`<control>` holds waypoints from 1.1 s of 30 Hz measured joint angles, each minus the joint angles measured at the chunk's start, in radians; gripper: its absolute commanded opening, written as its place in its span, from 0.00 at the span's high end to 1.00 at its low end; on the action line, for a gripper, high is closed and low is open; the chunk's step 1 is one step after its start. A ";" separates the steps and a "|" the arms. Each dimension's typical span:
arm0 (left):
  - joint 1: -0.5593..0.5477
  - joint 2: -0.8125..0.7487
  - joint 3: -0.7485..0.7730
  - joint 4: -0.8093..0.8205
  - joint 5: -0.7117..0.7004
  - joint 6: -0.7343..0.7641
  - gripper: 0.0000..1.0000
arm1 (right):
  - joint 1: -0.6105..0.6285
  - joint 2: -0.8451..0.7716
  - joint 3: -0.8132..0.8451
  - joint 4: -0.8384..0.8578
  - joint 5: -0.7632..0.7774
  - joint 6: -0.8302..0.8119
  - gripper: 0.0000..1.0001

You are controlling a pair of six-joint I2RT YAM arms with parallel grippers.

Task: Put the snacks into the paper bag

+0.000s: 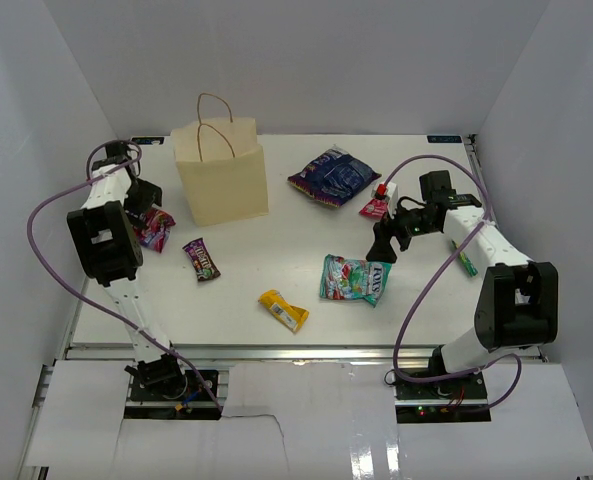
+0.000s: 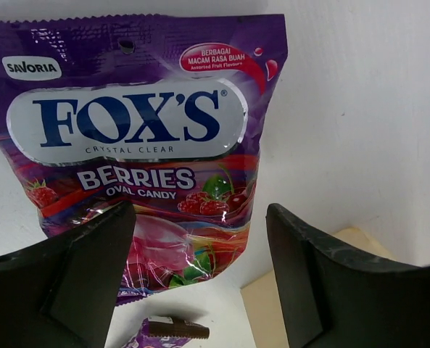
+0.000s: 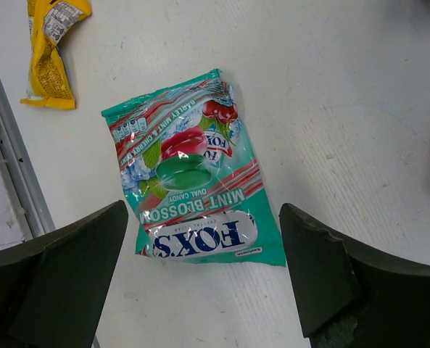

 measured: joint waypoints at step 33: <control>0.000 -0.524 -0.329 0.222 0.046 0.153 1.00 | -0.001 0.053 0.043 -0.006 0.000 0.007 0.08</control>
